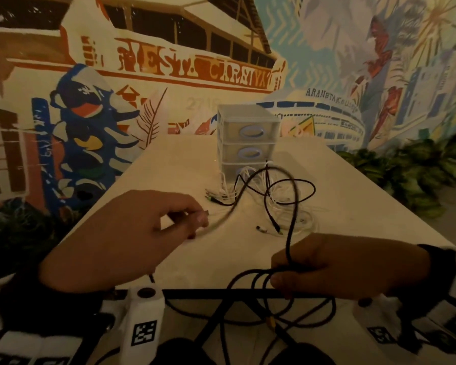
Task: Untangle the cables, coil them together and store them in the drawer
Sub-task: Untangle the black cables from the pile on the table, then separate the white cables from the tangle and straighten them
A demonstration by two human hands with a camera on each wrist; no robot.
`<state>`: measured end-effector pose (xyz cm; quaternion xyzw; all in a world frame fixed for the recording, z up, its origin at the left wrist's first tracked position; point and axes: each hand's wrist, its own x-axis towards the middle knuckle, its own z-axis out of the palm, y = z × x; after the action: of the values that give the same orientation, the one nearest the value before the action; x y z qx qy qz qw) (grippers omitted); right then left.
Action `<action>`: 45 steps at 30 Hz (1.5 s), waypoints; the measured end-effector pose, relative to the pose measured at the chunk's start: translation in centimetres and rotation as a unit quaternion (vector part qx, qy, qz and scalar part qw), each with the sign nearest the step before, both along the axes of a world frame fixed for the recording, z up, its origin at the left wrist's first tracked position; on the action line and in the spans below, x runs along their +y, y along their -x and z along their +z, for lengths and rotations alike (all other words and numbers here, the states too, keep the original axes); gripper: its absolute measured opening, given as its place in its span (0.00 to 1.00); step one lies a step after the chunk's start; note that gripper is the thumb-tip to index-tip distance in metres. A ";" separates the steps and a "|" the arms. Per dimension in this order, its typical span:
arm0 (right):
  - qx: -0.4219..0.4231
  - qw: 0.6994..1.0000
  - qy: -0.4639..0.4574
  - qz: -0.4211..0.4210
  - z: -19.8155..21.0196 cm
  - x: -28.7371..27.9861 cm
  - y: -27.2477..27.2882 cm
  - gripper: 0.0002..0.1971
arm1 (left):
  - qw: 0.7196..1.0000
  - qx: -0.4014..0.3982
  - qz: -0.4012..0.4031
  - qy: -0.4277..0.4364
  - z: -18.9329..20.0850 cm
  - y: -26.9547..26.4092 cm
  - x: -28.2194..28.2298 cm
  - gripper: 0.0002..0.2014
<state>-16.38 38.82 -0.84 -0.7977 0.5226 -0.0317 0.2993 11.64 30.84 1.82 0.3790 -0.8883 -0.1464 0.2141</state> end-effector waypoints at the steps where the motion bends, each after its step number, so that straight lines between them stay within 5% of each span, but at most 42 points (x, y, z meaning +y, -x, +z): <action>1: 0.030 0.999 0.020 -0.005 -0.4 -0.2 0.3 0.11 | 1.000 -0.024 0.000 -0.006 -0.1 -0.3 0.1 0.10; 5: 0.079 0.994 0.079 -0.020 -1.4 -0.6 0.9 0.14 | 0.998 -0.060 0.006 0.008 -0.9 -0.6 0.6 0.12; 8: 0.103 0.991 0.085 0.008 -1.8 -0.3 0.2 0.14 | 0.999 -0.017 -0.004 0.027 -1.1 0.3 1.4 0.27; 11: 0.132 0.984 0.109 0.052 -1.4 -0.4 -1.3 0.14 | 0.995 -0.066 -0.059 0.045 -1.7 2.2 3.1 0.39; 14: 0.104 0.985 0.123 0.065 -0.6 -0.7 -2.1 0.14 | 0.980 -0.139 -0.115 0.083 -3.8 4.2 3.9 0.34; 18: 0.088 0.981 0.166 0.042 -0.4 -0.7 -1.5 0.13 | 0.980 -0.124 -0.108 0.112 -5.7 4.3 2.4 0.31; 25: -0.073 0.989 0.118 -0.055 -0.5 -0.3 -0.4 0.12 | 0.987 -0.046 -0.099 0.114 -6.9 3.7 1.2 0.22; 30: -0.237 0.957 0.128 -0.109 -1.1 -0.4 -0.5 0.11 | 0.993 -0.018 -0.081 0.079 -6.8 3.4 0.9 0.20; 35: -0.278 0.925 0.196 -0.169 -1.6 -1.0 -0.9 0.06 | 0.995 -0.013 -0.084 0.052 -6.2 3.8 0.9 0.19; 39: -0.205 0.943 0.221 -0.143 -1.4 -0.9 -1.0 0.05 | 0.993 -0.023 -0.107 0.049 -5.8 4.1 1.2 0.18; 45: -0.254 0.930 0.234 -0.127 -0.6 -0.3 -1.2 0.15 | 0.987 -0.008 -0.160 -0.011 -5.3 4.5 1.1 0.15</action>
<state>-15.19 38.51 -1.44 -0.7373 0.5039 -0.3923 0.2202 7.19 31.98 -3.49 0.2358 -0.9375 -0.1853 0.1765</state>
